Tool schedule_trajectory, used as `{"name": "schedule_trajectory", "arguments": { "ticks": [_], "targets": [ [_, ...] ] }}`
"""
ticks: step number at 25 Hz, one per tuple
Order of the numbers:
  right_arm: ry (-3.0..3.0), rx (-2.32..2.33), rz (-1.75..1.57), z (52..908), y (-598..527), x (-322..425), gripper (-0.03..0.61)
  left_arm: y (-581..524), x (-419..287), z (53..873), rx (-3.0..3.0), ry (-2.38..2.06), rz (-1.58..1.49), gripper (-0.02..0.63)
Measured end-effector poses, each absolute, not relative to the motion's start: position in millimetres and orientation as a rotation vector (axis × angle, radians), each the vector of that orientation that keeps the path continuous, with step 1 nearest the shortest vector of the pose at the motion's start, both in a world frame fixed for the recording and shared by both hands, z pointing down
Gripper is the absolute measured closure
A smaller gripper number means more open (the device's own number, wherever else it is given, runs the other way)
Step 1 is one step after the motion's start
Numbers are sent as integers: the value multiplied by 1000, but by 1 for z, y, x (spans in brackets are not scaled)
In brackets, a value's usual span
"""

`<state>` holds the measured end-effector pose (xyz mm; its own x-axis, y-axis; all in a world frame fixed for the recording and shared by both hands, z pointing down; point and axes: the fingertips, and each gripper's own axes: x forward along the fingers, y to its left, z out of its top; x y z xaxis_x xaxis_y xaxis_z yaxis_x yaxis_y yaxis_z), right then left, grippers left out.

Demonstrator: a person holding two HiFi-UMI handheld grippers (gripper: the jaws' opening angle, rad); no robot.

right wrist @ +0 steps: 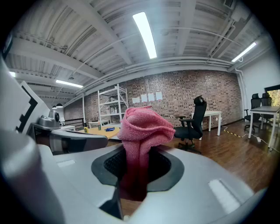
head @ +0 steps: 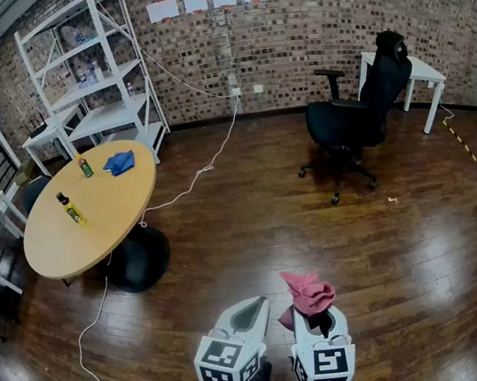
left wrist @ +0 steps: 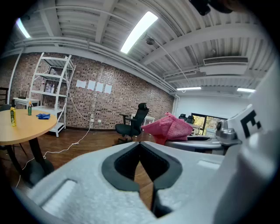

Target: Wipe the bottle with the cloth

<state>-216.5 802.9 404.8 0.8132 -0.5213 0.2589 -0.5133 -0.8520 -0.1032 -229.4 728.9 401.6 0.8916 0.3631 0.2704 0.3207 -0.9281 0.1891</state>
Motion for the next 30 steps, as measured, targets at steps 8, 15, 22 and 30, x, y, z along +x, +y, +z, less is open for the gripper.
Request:
{"name": "schedule_trajectory", "arguments": {
  "ticks": [8, 15, 22, 30],
  "targets": [
    [821, -2978, -469, 409, 773, -137, 477, 696, -145, 396, 2910, 549, 445, 611],
    [787, -2999, -490, 398, 729, -39, 477, 659, -43, 385, 2887, 613, 447, 611],
    [776, -3027, -492, 385, 684, 39, 477, 615, 33, 375, 2871, 627, 427, 611],
    [816, -3039, -520, 383, 646, 87, 477, 573, 75, 379, 2840, 582, 438, 611]
  ]
}}
